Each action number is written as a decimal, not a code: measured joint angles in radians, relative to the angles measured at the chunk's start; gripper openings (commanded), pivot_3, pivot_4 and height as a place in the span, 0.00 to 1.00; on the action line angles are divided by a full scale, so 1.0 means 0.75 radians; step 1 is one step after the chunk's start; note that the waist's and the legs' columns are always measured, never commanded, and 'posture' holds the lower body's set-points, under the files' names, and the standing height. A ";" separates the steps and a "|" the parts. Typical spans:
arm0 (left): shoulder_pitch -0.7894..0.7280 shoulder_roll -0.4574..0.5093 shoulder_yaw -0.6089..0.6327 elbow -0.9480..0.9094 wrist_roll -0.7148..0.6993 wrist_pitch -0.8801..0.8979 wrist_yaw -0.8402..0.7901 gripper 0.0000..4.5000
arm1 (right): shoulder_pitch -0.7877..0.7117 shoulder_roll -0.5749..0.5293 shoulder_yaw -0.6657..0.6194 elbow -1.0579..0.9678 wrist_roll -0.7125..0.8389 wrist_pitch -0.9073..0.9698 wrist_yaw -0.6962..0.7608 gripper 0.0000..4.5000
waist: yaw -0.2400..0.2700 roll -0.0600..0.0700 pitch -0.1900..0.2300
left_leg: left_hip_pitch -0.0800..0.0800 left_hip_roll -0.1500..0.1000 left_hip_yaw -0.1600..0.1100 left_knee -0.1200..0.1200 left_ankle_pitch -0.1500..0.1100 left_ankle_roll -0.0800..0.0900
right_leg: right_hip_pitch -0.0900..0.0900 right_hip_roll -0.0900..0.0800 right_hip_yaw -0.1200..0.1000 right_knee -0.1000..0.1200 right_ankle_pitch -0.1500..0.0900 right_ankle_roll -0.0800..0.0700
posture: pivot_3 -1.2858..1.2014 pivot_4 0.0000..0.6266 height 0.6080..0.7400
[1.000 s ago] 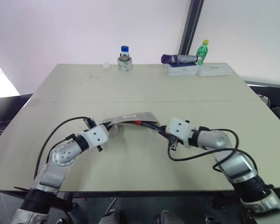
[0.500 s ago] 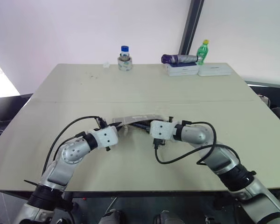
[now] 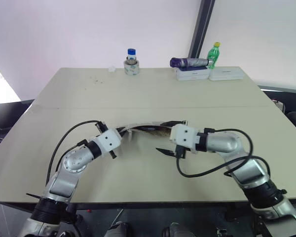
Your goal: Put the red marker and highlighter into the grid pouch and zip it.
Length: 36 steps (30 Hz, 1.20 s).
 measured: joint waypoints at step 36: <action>-0.052 -0.045 -0.123 -0.065 0.106 0.054 -0.026 0.00 | 0.085 0.523 0.086 0.321 0.059 0.208 -0.442 0.37 | 0.003 -0.001 -0.001 | 0.000 -0.001 -0.001 0.001 0.000 0.000 | 0.001 -0.001 0.000 0.001 0.000 0.000 | 0.52 0.24 0.98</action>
